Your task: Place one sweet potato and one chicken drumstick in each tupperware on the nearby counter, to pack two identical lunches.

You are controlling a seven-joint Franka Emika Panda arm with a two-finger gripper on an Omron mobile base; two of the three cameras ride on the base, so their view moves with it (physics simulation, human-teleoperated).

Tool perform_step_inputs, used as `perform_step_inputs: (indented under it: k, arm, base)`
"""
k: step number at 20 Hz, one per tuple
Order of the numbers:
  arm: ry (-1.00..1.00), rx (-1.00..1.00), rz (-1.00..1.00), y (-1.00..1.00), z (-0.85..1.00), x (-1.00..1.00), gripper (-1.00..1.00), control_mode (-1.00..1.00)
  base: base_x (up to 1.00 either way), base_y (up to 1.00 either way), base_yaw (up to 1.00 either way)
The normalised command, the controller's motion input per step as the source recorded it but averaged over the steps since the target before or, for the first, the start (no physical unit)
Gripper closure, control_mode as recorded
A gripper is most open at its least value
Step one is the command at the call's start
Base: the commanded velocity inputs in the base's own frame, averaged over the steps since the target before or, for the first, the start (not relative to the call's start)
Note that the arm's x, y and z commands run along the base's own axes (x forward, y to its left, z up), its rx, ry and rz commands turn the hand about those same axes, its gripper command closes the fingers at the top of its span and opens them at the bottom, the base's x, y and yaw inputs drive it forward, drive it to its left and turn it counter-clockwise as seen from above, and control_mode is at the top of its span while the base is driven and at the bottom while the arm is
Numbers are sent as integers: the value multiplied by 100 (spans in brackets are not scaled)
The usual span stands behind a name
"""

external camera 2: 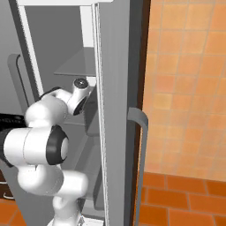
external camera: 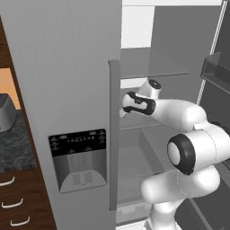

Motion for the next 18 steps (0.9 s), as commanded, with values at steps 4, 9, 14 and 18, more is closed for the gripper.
perform_step_inputs:
  k: [4, 9, 14, 18]
  arm:
    - [0, 0, 11, 0, -26, 56, -100, -100]
    - [0, 0, 17, 0, -26, 58, -100, -100]
    - [0, 0, 17, 0, -23, 65, -100, -100]
    - [0, -2, 15, 0, -32, 65, -100, -100]
  base:
    - [0, 0, 0]
    - [0, 0, 0]
    - [0, 0, 0]
    - [0, 0, 0]
